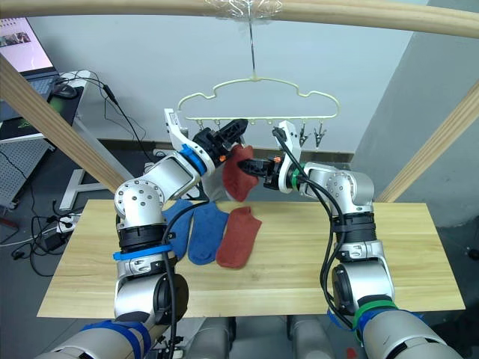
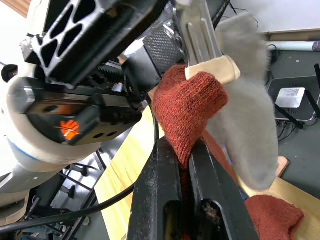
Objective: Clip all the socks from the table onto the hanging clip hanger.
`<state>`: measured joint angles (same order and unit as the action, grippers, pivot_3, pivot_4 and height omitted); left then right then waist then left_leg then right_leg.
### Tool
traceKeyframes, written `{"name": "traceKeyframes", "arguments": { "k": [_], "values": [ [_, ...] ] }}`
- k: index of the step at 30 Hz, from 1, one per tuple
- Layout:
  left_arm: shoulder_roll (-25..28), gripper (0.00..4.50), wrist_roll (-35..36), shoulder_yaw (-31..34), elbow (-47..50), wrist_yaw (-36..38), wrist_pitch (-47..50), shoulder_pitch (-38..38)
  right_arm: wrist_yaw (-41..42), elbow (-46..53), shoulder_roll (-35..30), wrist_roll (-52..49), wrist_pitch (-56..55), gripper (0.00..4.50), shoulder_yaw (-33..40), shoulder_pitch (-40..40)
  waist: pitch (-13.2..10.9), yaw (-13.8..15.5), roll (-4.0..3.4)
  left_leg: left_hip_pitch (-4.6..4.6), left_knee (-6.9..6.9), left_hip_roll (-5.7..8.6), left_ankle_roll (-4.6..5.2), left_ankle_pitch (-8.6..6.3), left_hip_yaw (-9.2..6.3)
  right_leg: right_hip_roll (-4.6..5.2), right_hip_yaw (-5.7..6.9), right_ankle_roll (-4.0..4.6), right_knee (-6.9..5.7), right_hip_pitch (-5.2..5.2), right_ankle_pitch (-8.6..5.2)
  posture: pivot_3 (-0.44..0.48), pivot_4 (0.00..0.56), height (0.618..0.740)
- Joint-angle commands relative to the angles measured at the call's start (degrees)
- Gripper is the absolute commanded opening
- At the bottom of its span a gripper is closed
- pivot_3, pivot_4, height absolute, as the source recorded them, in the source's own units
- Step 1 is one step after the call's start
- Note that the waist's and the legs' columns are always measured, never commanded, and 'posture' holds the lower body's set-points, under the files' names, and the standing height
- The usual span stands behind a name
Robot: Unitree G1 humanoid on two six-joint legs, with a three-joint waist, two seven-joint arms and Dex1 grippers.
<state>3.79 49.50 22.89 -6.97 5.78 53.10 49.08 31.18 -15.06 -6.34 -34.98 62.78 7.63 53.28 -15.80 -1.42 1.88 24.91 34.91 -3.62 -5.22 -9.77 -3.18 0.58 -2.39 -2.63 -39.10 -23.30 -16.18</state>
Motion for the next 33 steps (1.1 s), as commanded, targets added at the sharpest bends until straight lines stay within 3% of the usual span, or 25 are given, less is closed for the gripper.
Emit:
{"name": "traceKeyframes", "arguments": {
  "k": [1, 3, 4, 6, 13, 16, 24, 33],
  "values": [
    [0.5, 2.26, 2.3, -0.1, 3.2, 0.4, 0.0, 0.8, 0.5, 2.0, -0.3, -1.1, -0.4, 0.0, -0.2, 1.1, 0.0, 0.0, 0.0, 0.0, 0.0, 0.0, 0.0, 0.0, 0.0, 0.0, 0.0, 0.0, 0.0, 0.0, 0.0, 0.064, 0.215, 0.74],
    [1.1, 2.26, 2.0, -0.7, 3.6, 0.7, 0.1, 0.5, 0.5, 2.1, -0.3, -1.0, -0.4, 0.0, -0.3, 1.0, 0.0, 0.0, 0.0, 0.0, 0.0, 0.0, 0.0, 0.0, 0.0, 0.0, 0.0, 0.0, 0.0, 0.0, 0.0, 0.066, 0.216, 0.74],
    [1.5, 2.29, 1.8, -1.2, 4.1, 1.0, 0.1, 0.2, 0.4, 2.1, -0.3, -1.0, -0.4, 0.52, -0.4, 1.0, 0.0, 0.0, 0.0, 0.0, 0.0, 0.0, 0.0, 0.0, 0.0, 0.0, 0.0, 0.0, 0.0, 0.0, 0.0, 0.066, 0.216, 0.74],
    [2.5, 2.29, 1.1, -2.5, 5.1, 1.7, 0.3, -0.3, 0.5, 2.1, -0.3, -0.8, -0.4, 1.04, -0.6, 0.8, 0.0, 0.0, 0.0, 0.0, 0.0, 0.0, 0.0, 0.0, 0.0, 0.0, 0.0, 0.0, 0.0, 0.0, 0.0, 0.069, 0.215, 0.74],
    [6.3, 2.29, -1.1, -7.3, 10.4, 3.7, 0.2, -3.7, 0.1, 3.1, -0.6, -1.0, 0.0, 3.62, -1.0, -0.4, 0.0, 0.0, 0.0, 0.0, -0.01, 0.0, 0.0, 0.0, 0.0, 0.0, 0.0, 0.0, 0.01, 0.0, 0.0, 0.083, 0.211, 0.74],
    [9.2, 2.29, -2.5, -9.7, 13.2, 5.7, 0.2, -6.1, -0.7, 5.0, -0.7, -1.3, 0.8, 4.46, -0.9, -1.8, 0.0, 0.0, 0.0, -0.01, -0.02, -0.01, 0.0, 0.0, 0.0, 0.0, -0.01, 0.0, 0.0, 0.0, 0.0, 0.09, 0.209, 0.74],
    [17.4, 2.29, -10.0, -17.5, 21.0, 13.9, -6.0, -13.9, -3.4, 21.3, -4.5, -1.4, 5.1, 4.46, -3.7, -11.6, 0.0, 0.9, -0.02, 0.0, -0.06, -0.01, 0.0, 0.0, 0.01, 0.0, -0.01, 0.0, 0.04, -0.02, 0.0, 0.119, 0.194, 0.74],
    [19.8, 2.29, -17.7, -19.3, 24.9, 19.8, -18.7, -21.6, -9.9, 41.6, -11.7, 2.2, 5.4, 4.46, -8.4, -23.3, 0.0, 1.6, -0.04, -0.01, -0.05, -0.01, 0.0, 0.0, 0.02, 0.01, -0.04, 0.0, 0.04, -0.02, 0.0, 0.12, 0.179, 0.74]
  ]
}}
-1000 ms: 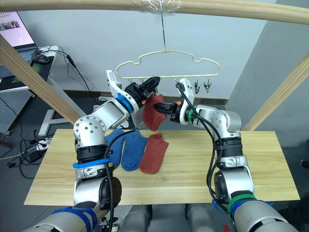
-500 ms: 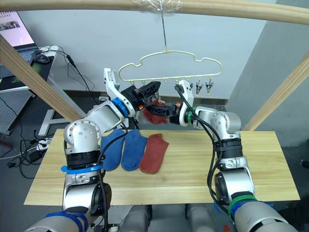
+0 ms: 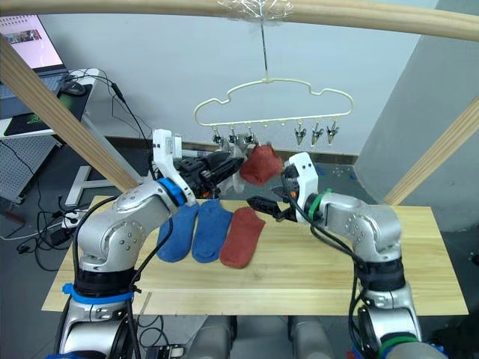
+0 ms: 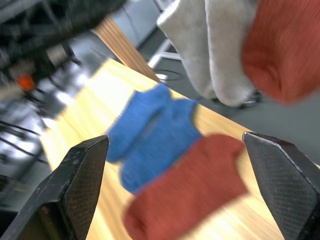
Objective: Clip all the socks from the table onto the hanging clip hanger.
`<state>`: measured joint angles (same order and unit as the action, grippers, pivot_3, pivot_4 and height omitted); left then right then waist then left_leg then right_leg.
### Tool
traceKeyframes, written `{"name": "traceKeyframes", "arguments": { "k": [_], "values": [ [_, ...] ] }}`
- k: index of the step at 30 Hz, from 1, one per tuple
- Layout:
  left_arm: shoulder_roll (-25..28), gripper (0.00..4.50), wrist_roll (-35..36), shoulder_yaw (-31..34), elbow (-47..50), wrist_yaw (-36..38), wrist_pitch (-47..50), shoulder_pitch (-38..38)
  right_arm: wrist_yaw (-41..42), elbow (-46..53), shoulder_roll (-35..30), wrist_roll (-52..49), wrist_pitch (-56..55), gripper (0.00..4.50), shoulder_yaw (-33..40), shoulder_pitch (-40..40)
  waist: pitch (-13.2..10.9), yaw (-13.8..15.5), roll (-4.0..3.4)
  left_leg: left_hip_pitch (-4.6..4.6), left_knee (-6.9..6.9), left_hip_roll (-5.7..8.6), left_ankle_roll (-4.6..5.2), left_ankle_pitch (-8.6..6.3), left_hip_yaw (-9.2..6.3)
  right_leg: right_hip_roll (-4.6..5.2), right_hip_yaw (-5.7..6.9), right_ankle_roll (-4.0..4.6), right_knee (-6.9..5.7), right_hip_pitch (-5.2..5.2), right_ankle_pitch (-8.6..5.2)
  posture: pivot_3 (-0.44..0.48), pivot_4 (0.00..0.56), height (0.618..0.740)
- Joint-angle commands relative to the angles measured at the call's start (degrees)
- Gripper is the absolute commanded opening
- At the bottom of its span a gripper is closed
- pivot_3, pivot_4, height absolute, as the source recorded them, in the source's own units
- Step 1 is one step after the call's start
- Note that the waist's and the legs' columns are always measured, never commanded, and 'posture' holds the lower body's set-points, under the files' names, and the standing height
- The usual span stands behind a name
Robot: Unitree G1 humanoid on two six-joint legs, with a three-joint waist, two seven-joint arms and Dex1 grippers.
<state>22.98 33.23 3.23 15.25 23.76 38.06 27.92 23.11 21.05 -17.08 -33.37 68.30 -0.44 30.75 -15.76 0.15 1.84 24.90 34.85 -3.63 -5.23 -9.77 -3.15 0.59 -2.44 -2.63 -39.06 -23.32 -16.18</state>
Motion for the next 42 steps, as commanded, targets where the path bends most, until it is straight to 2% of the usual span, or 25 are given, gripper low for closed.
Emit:
{"name": "traceKeyframes", "arguments": {
  "k": [1, 5, 9, 17, 18, 22, 28, 36, 40, 42],
  "values": [
    [1.0, 2.29, -1.3, 0.8, 2.5, 2.6, -3.9, -1.0, -3.5, 7.9, -1.1, 1.2, 0.2, 4.46, -0.2, -2.2, 0.0, 0.0, 0.0, -0.01, 0.01, 0.0, 0.0, 0.0, 0.0, 0.0, 0.01, 0.0, -0.01, 0.0, 0.0, 0.121, 0.177, 0.74],
    [2.8, 2.29, -1.3, 1.1, 1.7, 6.4, -5.8, -1.4, -10.3, 14.8, -1.6, 6.0, -0.7, 4.46, -0.9, -5.9, 0.1, 0.0, -0.01, -0.01, 0.02, -0.01, 0.0, 0.0, -0.01, -0.01, 0.01, 0.0, -0.02, 0.0, 0.0, 0.117, 0.17, 0.74],
    [5.1, 2.29, -1.3, 0.2, 0.4, 12.0, -7.7, 0.1, -16.9, 17.8, 1.6, 10.1, -1.3, 4.46, -1.5, -6.7, 0.2, -0.1, -0.02, -0.01, 0.04, -0.01, 0.0, 0.01, 0.0, -0.01, 0.0, 0.0, -0.01, 0.0, 0.0, 0.106, 0.165, 0.74],
    [10.1, 2.29, -1.1, -3.0, -2.1, 24.8, -8.4, 4.3, -26.9, 16.5, 10.8, 18.2, -6.3, 4.46, -4.2, -4.8, 0.8, -0.2, 0.0, -0.02, 0.03, -0.02, 0.0, 0.01, 0.0, -0.03, 0.0, 0.01, -0.01, 0.0, 0.0, 0.096, 0.158, 0.74],
    [10.8, 2.29, -0.6, -2.9, -2.6, 26.2, -7.8, 5.2, -27.6, 16.1, 11.9, 18.8, -6.7, 4.31, -4.3, -4.4, 0.9, -0.2, 0.0, -0.02, 0.03, -0.03, 0.0, 0.01, 0.0, -0.04, 0.0, 0.01, -0.02, 0.0, 0.0, 0.096, 0.158, 0.74],
    [12.2, 2.29, 0.7, -2.3, -4.8, 30.0, -5.6, 8.8, -28.0, 14.5, 13.7, 20.3, -7.7, 3.38, -5.1, -2.8, 1.1, -0.3, -0.02, -0.02, 0.04, -0.03, 0.0, 0.01, 0.0, -0.05, 0.01, 0.01, -0.02, 0.0, 0.01, 0.095, 0.156, 0.74],
    [15.5, 2.29, 3.7, -1.3, -8.5, 35.2, -0.6, 14.1, -28.1, 10.9, 15.1, 22.3, -10.0, 3.38, -4.4, 1.0, 1.2, -0.3, -0.02, -0.02, 0.04, -0.06, 0.01, 0.02, -0.02, -0.07, 0.02, 0.02, -0.05, 0.0, 0.01, 0.106, 0.152, 0.74],
    [16.2, 2.29, 2.7, -1.5, -8.8, 36.0, -0.8, 14.2, -27.4, 8.6, 16.0, 23.0, -11.4, 3.38, -3.9, 2.3, 1.2, -0.2, -0.02, -0.01, 0.02, -0.06, 0.02, 0.01, -0.02, -0.06, 0.04, 0.02, -0.05, 0.0, 0.01, 0.119, 0.153, 0.74],
    [15.7, 2.29, 2.8, -1.4, -7.7, 35.1, -0.7, 13.4, -26.8, 7.9, 16.6, 23.0, -11.1, 2.48, -3.3, 2.6, 1.2, -0.2, -0.03, -0.02, 0.03, -0.06, 0.02, 0.01, -0.02, -0.07, 0.03, 0.03, -0.08, 0.0, 0.02, 0.12, 0.153, 0.74],
    [15.6, 2.29, 2.8, -1.4, -7.3, 34.8, -0.6, 13.1, -26.6, 7.2, 16.7, 23.1, -11.2, 2.48, -2.9, 3.0, 1.2, -0.2, -0.03, -0.02, 0.03, -0.06, 0.02, 0.01, -0.02, -0.07, 0.03, 0.03, -0.08, 0.0, 0.02, 0.12, 0.153, 0.74]
  ]
}}
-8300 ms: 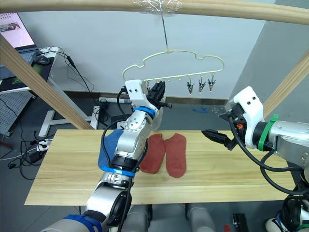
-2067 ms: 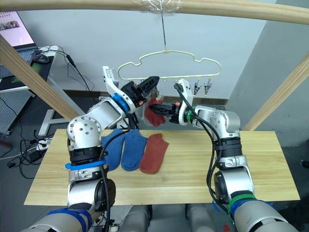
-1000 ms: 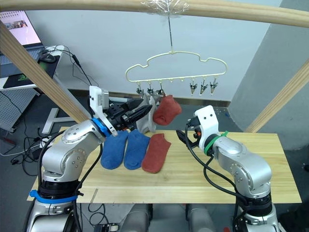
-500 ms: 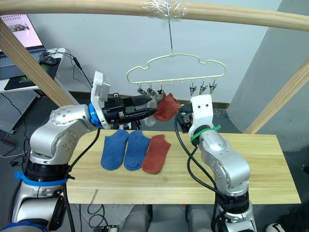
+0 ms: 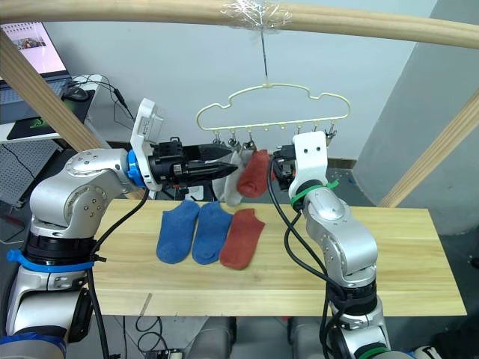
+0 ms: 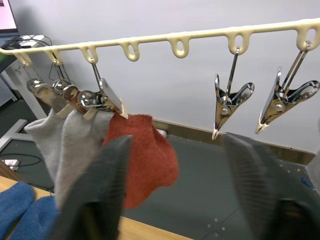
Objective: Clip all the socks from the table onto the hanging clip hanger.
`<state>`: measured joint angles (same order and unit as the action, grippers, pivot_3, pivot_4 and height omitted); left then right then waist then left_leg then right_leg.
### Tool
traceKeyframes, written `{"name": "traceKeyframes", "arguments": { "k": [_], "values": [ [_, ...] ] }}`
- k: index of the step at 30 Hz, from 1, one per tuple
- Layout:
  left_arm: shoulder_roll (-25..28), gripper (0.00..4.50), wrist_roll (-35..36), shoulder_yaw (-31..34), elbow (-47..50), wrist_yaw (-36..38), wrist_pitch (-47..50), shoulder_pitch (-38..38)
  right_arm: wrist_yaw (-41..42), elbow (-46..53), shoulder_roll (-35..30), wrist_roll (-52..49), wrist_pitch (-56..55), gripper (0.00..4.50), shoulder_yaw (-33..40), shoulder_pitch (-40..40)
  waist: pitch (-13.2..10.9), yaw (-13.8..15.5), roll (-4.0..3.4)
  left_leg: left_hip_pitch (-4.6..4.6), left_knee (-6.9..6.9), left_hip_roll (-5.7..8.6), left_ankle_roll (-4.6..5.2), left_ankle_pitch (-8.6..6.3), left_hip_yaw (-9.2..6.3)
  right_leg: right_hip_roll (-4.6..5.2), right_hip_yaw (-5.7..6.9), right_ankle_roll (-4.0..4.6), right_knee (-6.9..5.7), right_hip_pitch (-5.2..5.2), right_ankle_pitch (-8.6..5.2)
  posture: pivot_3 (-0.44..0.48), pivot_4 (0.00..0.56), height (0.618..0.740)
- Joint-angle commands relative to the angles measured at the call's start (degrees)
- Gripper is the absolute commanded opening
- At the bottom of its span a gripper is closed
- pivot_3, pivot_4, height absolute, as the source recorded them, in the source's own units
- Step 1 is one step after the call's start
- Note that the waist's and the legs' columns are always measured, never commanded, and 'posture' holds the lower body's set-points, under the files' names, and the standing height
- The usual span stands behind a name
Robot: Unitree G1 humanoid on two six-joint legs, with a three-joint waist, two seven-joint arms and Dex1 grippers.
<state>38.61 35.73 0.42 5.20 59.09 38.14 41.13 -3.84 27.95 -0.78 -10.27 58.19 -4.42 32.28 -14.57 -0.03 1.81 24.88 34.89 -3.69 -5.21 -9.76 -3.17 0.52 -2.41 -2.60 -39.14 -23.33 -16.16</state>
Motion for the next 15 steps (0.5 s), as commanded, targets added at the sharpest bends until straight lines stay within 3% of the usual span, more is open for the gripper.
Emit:
{"name": "traceKeyframes", "arguments": {
  "k": [1, 15],
  "values": [
    [-0.1, 2.29, 0.3, 1.4, 2.9, -0.6, -0.6, -0.2, 0.4, 0.0, 0.3, 0.1, -1.2, 2.48, 1.3, 1.7, 0.0, 0.0, 0.0, 0.0, 0.0, 0.0, 0.0, 0.0, 0.0, 0.0, 0.0, 0.0, -0.01, 0.0, 0.0, 0.123, 0.152, 0.74],
    [0.7, 2.29, 0.7, 2.2, 4.7, -2.2, 0.4, -0.5, 1.8, -10.6, -2.0, 1.7, -6.3, 2.48, 3.5, 6.3, 0.0, 0.2, 0.0, -0.01, 0.01, 0.0, 0.0, 0.0, 0.0, 0.0, 0.0, 0.01, -0.05, 0.0, 0.01, 0.157, 0.165, 0.74]
  ]
}}
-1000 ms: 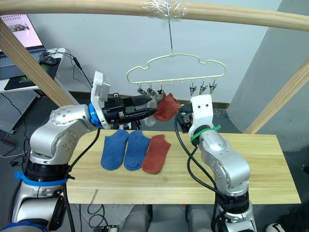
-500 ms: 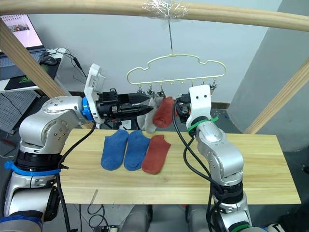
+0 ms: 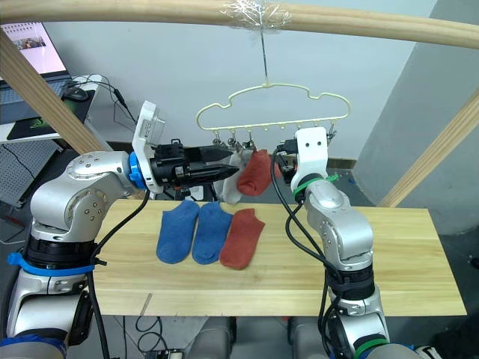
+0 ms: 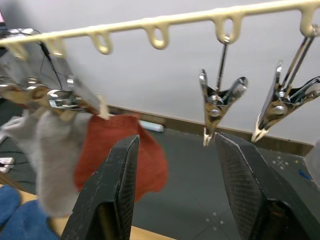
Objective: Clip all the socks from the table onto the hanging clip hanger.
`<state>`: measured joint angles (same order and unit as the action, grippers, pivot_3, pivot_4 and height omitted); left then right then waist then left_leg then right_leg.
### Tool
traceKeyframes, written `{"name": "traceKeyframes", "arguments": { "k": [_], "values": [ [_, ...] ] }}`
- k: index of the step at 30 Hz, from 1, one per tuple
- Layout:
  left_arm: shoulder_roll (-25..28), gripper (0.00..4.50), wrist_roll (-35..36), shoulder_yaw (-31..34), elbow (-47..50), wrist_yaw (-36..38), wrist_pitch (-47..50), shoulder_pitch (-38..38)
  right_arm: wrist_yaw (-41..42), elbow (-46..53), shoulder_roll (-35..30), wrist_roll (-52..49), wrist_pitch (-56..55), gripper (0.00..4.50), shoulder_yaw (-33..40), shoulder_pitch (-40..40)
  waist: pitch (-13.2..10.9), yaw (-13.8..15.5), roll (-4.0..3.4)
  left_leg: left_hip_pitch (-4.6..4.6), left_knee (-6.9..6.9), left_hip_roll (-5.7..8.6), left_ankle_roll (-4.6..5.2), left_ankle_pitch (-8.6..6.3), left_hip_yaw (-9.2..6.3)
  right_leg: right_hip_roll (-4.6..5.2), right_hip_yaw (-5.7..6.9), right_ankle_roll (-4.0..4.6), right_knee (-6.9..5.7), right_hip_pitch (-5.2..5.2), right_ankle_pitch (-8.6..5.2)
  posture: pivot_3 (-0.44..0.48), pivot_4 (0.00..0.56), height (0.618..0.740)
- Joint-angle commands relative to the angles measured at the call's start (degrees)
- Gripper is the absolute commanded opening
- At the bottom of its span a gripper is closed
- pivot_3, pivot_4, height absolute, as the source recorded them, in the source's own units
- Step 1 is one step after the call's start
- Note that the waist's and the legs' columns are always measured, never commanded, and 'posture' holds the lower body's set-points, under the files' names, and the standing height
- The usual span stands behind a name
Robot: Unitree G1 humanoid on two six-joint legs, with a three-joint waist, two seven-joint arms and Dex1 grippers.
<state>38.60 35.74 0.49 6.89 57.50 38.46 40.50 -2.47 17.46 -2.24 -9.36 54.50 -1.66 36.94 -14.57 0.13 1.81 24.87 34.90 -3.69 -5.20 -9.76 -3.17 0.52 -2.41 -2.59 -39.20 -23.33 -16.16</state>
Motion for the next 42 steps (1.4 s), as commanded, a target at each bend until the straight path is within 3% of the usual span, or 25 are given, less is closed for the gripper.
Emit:
{"name": "traceKeyframes", "arguments": {
  "k": [1, 18, 31, 34, 38, 40, 42],
  "values": [
    [0.8, 2.29, 0.7, 2.2, 3.1, -0.7, 0.1, 0.1, 0.6, -1.0, -0.7, 1.0, -3.0, 2.48, 0.9, 2.1, 0.0, 0.0, 0.0, 0.0, 0.0, 0.0, 0.0, 0.0, 0.0, 0.0, 0.0, 0.0, -0.01, 0.0, 0.0, 0.157, 0.165, 0.74],
    [1.6, 2.29, 1.1, 3.4, 5.9, -2.4, 2.7, -1.2, 2.0, -17.5, -1.3, 2.0, -13.4, 2.48, 2.9, 12.2, 0.0, 0.8, 0.0, -0.03, 0.0, 0.0, 0.0, 0.0, 0.0, 0.0, 0.0, 0.0, -0.15, -0.04, 0.0, 0.2, 0.187, 0.74],
    [1.4, 2.29, 0.7, 3.2, 6.0, -3.1, 2.7, -1.4, 1.2, -19.5, -1.5, 2.3, -14.5, 2.48, 3.6, 12.9, 0.0, 1.3, -0.01, -0.03, -0.01, 0.0, 0.0, 0.0, 0.0, -0.01, 0.0, 0.01, -0.24, -0.09, -0.01, 0.197, 0.192, 0.74],
    [1.4, 2.29, 0.6, 3.1, 5.9, -3.1, 2.5, -1.5, 1.1, -19.5, -1.7, 2.5, -14.3, 1.87, 3.6, 12.8, 0.0, 1.3, -0.01, -0.03, -0.01, 0.0, 0.0, 0.0, 0.0, -0.01, 0.0, 0.02, -0.23, -0.1, -0.01, 0.197, 0.195, 0.74],
    [1.2, 2.29, 0.4, 3.0, 5.9, -3.5, 2.4, -1.6, 0.8, -19.7, -1.9, 2.7, -14.2, 0.52, 3.8, 12.9, 0.0, 1.3, -0.01, -0.03, -0.01, 0.0, 0.01, 0.0, 0.0, -0.01, 0.0, 0.02, -0.23, -0.1, -0.01, 0.198, 0.197, 0.74],
    [1.2, 2.29, 0.1, 2.8, 6.0, -4.1, 2.8, -1.8, 0.8, -19.8, -1.9, 2.8, -14.2, 0.13, 3.9, 12.9, 0.0, 1.3, -0.01, -0.03, -0.01, 0.0, 0.01, 0.0, 0.0, -0.01, 0.0, 0.02, -0.23, -0.1, -0.01, 0.198, 0.197, 0.74],
    [1.4, 2.29, -0.6, 2.2, 6.0, -4.9, 3.2, -2.0, 0.8, -20.0, -1.9, 2.9, -14.3, 0.03, 4.0, 13.0, 0.0, 1.3, -0.01, -0.03, -0.01, 0.0, 0.01, 0.0, 0.0, -0.01, 0.0, 0.02, -0.23, -0.11, -0.01, 0.197, 0.196, 0.74]
  ]
}}
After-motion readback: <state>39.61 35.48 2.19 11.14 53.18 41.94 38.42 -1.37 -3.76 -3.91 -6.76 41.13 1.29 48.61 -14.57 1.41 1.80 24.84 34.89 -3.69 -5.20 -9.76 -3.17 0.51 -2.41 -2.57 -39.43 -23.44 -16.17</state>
